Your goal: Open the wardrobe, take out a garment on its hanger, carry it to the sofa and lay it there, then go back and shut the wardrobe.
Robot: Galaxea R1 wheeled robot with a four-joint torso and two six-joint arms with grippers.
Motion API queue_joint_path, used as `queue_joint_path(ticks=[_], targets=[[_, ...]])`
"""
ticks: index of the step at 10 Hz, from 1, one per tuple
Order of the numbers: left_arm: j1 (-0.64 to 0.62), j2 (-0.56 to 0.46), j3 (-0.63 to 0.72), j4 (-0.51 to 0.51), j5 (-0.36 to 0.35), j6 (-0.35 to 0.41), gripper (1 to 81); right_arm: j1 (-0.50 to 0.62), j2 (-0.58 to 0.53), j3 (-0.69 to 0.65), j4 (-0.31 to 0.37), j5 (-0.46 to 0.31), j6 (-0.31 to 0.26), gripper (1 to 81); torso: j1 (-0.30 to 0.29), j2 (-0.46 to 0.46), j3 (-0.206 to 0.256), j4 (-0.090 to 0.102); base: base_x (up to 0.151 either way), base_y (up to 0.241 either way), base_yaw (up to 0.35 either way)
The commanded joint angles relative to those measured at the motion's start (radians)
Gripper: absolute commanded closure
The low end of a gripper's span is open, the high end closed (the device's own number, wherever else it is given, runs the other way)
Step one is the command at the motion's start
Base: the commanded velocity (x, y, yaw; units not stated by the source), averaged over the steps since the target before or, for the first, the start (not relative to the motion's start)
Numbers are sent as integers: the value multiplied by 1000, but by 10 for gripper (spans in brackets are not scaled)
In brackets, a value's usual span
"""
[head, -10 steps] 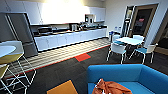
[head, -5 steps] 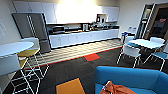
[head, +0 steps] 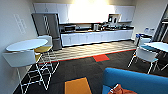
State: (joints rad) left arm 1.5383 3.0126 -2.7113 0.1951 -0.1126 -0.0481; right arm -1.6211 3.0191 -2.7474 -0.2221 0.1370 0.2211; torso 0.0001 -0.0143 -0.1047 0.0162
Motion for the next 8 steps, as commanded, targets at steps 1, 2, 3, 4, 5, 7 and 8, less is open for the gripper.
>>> queue_joint_path(ticks=[1,2,3,4,5,7,8], targets=[[-34,-3,1,9,50,10,10,29,-1,0,-2,-53,-3,10,0,0,0,0,0,0,307],[-34,-4,-1,9,50,10,10,29,-1,0,-2,-51,-3,10,0,0,0,0,0,0,307],[-34,-4,-1,9,50,10,10,31,0,0,-2,-53,-3,10,0,0,0,0,0,0,307],[-34,-4,1,10,50,10,10,29,0,0,-2,-53,-3,10,0,0,0,0,0,0,307],[-34,-3,1,10,50,10,10,31,0,0,-2,-53,-2,10,0,0,0,0,0,0,307],[-34,2,1,12,51,10,10,28,0,0,-2,-53,-2,10,0,0,0,0,0,0,307],[-34,3,1,12,51,10,10,26,2,5,-2,-53,-3,10,0,0,0,0,0,0,307]])
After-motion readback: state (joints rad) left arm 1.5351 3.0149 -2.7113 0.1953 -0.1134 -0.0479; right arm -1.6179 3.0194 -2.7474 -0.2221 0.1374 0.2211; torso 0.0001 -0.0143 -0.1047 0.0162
